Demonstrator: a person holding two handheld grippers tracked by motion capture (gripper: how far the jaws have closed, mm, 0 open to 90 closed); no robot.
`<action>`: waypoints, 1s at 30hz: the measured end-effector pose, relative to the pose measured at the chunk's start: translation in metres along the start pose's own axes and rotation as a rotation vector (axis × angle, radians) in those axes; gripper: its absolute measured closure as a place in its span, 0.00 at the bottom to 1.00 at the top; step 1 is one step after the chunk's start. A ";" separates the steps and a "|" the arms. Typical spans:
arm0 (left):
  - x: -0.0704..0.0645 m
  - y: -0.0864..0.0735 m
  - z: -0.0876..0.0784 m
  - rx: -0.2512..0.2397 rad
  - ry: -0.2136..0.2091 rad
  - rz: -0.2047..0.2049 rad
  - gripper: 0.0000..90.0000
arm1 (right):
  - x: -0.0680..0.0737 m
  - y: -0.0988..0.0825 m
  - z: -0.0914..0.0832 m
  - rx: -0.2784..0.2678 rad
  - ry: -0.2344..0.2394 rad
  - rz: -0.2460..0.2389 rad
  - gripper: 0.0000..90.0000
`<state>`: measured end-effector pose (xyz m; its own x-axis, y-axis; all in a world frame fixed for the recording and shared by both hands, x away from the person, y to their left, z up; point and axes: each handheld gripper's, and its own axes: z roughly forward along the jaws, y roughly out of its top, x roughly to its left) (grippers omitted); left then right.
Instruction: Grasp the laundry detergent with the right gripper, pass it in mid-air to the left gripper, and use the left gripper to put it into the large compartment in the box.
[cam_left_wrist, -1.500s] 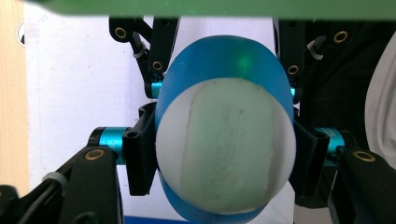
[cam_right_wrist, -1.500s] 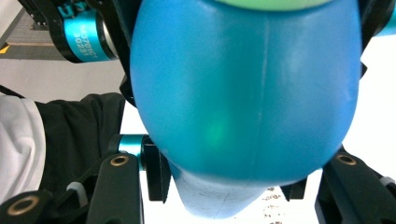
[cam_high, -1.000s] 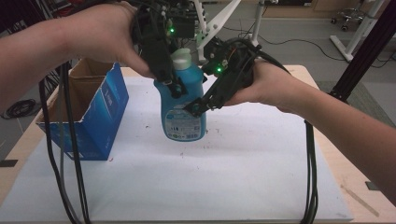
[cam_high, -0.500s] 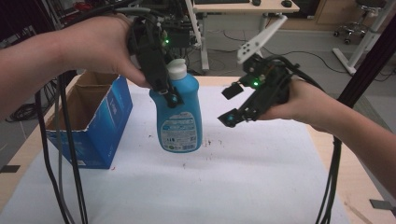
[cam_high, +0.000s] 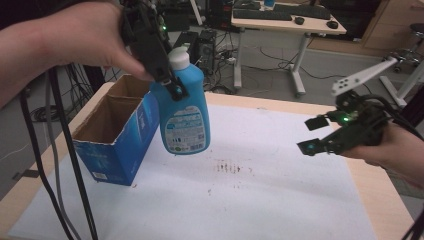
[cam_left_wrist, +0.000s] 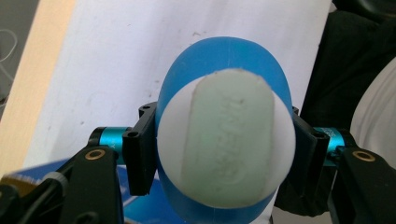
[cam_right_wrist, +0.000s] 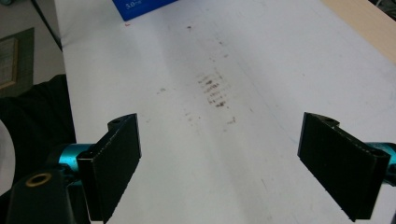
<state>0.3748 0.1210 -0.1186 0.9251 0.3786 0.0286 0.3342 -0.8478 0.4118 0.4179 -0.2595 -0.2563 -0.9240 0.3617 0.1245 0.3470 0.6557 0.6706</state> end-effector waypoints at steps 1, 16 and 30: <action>0.002 -0.004 -0.005 -0.006 0.008 -0.019 0.42 | -0.004 -0.005 -0.003 -0.001 -0.009 0.016 0.14; 0.041 -0.075 -0.079 -0.046 0.260 -0.377 0.42 | -0.040 -0.043 -0.026 0.030 -0.140 0.151 0.14; 0.057 -0.101 -0.069 0.020 0.317 -0.476 0.42 | -0.050 -0.052 -0.030 0.055 -0.171 0.173 0.14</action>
<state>0.3817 0.2540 -0.0954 0.5736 0.8107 0.1176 0.7069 -0.5624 0.4289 0.4415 -0.3315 -0.2757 -0.8111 0.5753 0.1052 0.5102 0.6080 0.6083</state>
